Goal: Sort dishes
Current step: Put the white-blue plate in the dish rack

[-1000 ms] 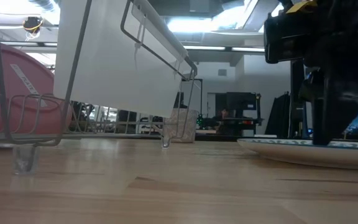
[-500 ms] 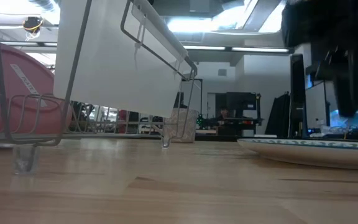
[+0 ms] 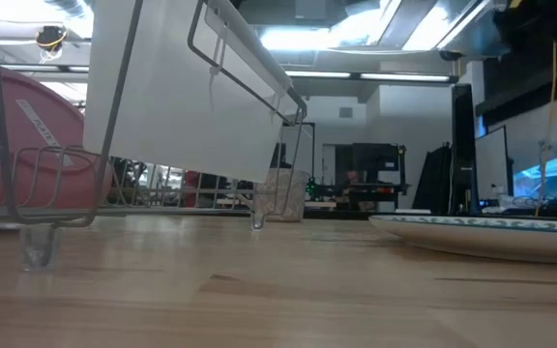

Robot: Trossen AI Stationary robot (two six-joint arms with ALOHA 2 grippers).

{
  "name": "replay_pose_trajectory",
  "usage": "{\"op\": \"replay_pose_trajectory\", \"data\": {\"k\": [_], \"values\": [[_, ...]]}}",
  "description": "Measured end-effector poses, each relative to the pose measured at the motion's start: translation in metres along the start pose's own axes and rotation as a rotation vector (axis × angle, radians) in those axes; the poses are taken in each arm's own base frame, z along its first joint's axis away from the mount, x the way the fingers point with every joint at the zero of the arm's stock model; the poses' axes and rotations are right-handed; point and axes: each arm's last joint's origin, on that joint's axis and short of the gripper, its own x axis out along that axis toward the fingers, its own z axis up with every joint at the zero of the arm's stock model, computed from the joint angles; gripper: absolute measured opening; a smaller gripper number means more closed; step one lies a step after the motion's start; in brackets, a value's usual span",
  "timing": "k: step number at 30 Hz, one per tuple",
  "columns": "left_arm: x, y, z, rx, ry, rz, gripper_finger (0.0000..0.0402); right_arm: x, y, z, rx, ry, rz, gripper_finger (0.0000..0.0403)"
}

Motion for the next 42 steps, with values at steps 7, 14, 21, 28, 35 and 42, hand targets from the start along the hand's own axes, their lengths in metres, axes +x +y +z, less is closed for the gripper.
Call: {"op": "replay_pose_trajectory", "data": {"k": [7,14,21,28,35,42], "values": [[0.0,0.0,0.0,0.0,0.0,0.0,0.026,-0.038,-0.026,-0.001,0.042,-0.068,0.261,0.0179],[0.0,0.0,0.0,-0.01,0.0,0.0,0.026,-0.074,-0.092,-0.001,0.176,-0.377,0.47,0.0179],[0.0,0.0,0.0,-0.009,0.001,0.0,0.026,-0.009,-0.077,-0.004,0.258,-0.371,0.718,0.0179],[0.0,0.0,0.0,-0.008,0.0,0.001,0.026,0.058,-0.068,-0.006,0.343,-0.332,0.699,0.0179],[0.0,0.0,0.0,-0.015,0.001,0.001,0.026,0.089,-0.079,-0.013,0.425,-0.124,0.518,0.0179],[0.0,0.0,0.0,-0.015,0.0,0.001,0.026,0.093,-0.076,-0.015,0.439,-0.063,0.487,0.0179]]}}
